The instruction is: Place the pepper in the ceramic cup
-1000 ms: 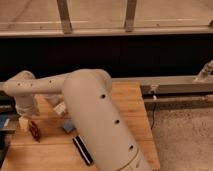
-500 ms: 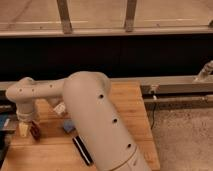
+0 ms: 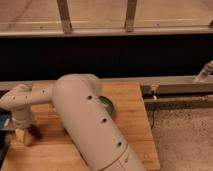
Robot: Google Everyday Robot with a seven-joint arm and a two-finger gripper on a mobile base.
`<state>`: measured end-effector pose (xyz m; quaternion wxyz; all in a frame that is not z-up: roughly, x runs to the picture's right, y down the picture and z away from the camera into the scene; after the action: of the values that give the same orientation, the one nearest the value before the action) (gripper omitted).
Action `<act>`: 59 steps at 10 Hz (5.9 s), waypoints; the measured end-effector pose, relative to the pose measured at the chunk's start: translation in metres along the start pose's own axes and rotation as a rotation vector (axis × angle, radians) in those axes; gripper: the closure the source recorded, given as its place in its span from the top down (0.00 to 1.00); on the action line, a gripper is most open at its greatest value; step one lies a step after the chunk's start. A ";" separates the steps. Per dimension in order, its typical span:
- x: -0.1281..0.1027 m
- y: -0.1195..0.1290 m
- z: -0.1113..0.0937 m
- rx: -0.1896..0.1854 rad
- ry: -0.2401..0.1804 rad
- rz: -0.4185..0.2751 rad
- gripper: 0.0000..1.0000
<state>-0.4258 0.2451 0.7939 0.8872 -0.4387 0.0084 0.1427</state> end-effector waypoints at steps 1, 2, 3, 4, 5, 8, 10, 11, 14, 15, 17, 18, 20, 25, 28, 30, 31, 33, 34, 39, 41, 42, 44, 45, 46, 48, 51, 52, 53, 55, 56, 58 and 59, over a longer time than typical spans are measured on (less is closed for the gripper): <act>-0.001 0.000 0.002 0.014 0.007 0.010 0.57; -0.001 0.000 0.003 0.038 0.015 0.018 0.45; 0.000 0.000 0.003 0.051 0.017 0.024 0.35; 0.001 0.000 0.004 0.057 0.018 0.027 0.25; 0.000 0.001 0.004 0.060 0.018 0.028 0.17; -0.003 0.002 0.001 0.062 0.006 0.022 0.00; -0.002 -0.001 -0.011 0.062 -0.042 0.018 0.00; 0.001 -0.006 -0.023 0.065 -0.078 0.021 0.00; 0.009 -0.025 -0.075 0.068 -0.232 0.018 0.00; 0.010 -0.032 -0.089 0.068 -0.268 0.011 0.00; 0.006 -0.053 -0.123 0.070 -0.336 -0.021 0.00; 0.004 -0.060 -0.134 0.074 -0.351 -0.035 0.00; -0.004 -0.088 -0.173 0.100 -0.360 -0.066 0.00; -0.029 -0.125 -0.235 0.163 -0.354 -0.130 0.00; -0.029 -0.125 -0.234 0.162 -0.353 -0.131 0.00; -0.030 -0.124 -0.233 0.162 -0.353 -0.132 0.00; -0.029 -0.125 -0.234 0.166 -0.354 -0.131 0.00; -0.022 -0.134 -0.239 0.187 -0.393 -0.112 0.00; -0.017 -0.142 -0.240 0.190 -0.405 -0.100 0.00; -0.020 -0.151 -0.238 0.190 -0.423 -0.092 0.00; -0.024 -0.156 -0.240 0.190 -0.414 -0.095 0.00; -0.020 -0.170 -0.243 0.197 -0.400 -0.085 0.00; -0.018 -0.183 -0.245 0.195 -0.377 -0.071 0.00; -0.020 -0.186 -0.243 0.189 -0.368 -0.068 0.00; -0.023 -0.191 -0.237 0.177 -0.354 -0.065 0.00; -0.025 -0.198 -0.228 0.158 -0.344 -0.060 0.00; -0.035 -0.202 -0.205 0.109 -0.328 -0.061 0.00; -0.037 -0.204 -0.199 0.095 -0.322 -0.060 0.00; -0.037 -0.206 -0.192 0.084 -0.314 -0.057 0.04; -0.038 -0.205 -0.192 0.083 -0.314 -0.059 0.06; -0.038 -0.206 -0.193 0.084 -0.315 -0.059 0.16; -0.038 -0.206 -0.193 0.084 -0.314 -0.058 0.34; -0.038 -0.206 -0.192 0.084 -0.314 -0.059 0.46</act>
<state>-0.3875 -0.0327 0.8405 0.8989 -0.3736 -0.1373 0.1831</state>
